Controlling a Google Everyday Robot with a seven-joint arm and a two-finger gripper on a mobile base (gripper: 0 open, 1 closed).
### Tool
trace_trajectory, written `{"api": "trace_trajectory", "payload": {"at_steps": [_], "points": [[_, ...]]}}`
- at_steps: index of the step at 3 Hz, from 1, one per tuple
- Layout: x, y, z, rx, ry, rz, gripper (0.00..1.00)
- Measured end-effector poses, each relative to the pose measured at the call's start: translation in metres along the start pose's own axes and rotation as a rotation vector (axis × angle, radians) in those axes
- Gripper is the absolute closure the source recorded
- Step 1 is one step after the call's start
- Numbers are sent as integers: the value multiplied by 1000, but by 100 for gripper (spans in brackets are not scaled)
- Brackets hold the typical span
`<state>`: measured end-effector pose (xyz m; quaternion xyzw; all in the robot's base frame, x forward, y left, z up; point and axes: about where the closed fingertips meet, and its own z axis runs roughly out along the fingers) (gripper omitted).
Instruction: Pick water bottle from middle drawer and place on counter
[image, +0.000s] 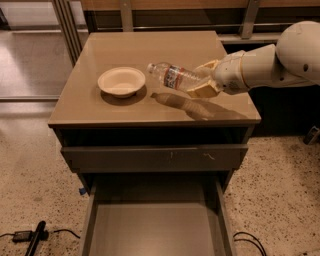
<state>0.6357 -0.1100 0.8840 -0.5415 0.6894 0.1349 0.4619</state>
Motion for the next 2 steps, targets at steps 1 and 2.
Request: {"api": "trace_trajectory", "payload": {"at_steps": [1, 2], "points": [[0, -16, 14, 30, 18, 3, 100], [16, -20, 19, 18, 69, -1, 100]]}}
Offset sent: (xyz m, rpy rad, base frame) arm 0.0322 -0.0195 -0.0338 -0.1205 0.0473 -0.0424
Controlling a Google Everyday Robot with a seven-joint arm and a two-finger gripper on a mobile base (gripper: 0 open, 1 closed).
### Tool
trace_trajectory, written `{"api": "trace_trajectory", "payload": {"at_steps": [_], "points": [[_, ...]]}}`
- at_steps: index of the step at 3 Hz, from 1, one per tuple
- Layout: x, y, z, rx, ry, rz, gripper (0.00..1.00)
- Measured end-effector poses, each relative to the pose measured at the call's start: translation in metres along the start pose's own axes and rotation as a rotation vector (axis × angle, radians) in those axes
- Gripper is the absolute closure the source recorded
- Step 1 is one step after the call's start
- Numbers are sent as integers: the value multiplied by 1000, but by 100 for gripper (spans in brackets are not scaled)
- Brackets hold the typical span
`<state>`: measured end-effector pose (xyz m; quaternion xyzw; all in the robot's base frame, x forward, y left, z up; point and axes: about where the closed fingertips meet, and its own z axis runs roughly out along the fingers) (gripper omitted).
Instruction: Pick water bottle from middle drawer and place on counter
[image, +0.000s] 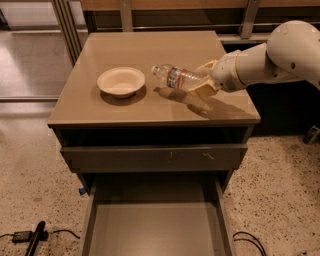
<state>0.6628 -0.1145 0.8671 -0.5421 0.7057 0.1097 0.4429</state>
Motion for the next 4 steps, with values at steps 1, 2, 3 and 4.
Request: {"api": "trace_trajectory", "payload": {"at_steps": [1, 2, 3, 4], "points": [[25, 1, -5, -11, 55, 0, 100], [41, 6, -6, -23, 84, 1, 100], [42, 7, -6, -23, 84, 1, 83], [42, 7, -6, -23, 84, 1, 59]]}}
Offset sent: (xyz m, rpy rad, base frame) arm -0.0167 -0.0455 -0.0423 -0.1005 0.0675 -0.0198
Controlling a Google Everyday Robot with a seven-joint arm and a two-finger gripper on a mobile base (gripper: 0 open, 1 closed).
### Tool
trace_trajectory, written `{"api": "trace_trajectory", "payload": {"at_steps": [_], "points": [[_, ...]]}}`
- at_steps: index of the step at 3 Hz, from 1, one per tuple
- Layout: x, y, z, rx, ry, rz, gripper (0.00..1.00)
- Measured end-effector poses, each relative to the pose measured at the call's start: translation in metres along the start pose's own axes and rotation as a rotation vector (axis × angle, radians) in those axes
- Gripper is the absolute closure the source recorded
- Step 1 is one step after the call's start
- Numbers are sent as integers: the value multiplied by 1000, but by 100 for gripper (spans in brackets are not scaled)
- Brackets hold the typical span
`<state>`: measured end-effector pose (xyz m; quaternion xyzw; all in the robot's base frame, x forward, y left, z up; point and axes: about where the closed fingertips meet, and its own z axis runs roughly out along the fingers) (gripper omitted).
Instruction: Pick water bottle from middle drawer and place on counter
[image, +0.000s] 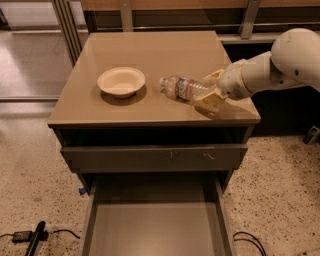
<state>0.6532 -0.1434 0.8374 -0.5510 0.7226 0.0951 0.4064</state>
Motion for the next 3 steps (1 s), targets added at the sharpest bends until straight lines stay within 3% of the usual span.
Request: {"api": "trace_trajectory", "payload": {"at_steps": [2, 3], "points": [[0, 0, 0, 0, 0, 0, 13], [0, 0, 0, 0, 0, 0, 0]]}}
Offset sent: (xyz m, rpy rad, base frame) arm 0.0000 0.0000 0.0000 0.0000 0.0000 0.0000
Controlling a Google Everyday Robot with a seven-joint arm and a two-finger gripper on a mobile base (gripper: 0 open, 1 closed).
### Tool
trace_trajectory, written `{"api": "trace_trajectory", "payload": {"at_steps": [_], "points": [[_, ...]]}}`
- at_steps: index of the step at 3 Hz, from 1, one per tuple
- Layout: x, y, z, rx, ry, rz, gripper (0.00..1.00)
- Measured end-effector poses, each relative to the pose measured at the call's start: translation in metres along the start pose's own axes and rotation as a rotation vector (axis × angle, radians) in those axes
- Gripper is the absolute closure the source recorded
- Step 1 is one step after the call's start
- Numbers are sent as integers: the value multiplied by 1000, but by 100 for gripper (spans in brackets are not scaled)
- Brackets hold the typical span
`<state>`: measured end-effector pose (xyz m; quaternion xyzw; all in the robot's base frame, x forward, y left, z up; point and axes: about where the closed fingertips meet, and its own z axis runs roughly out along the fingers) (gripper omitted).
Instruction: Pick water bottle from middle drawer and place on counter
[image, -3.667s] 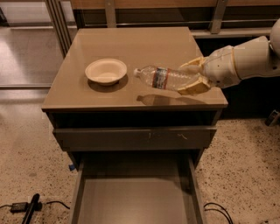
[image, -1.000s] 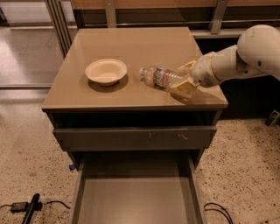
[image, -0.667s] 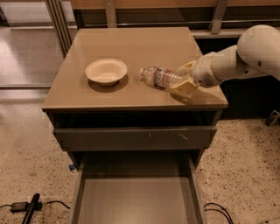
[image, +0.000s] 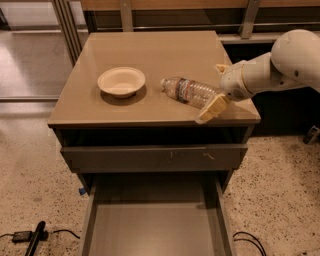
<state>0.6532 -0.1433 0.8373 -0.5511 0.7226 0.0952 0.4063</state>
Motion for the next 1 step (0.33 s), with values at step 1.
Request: {"api": "trace_trajectory", "payload": {"at_steps": [1], "points": [[0, 0, 0, 0, 0, 0, 0]]}}
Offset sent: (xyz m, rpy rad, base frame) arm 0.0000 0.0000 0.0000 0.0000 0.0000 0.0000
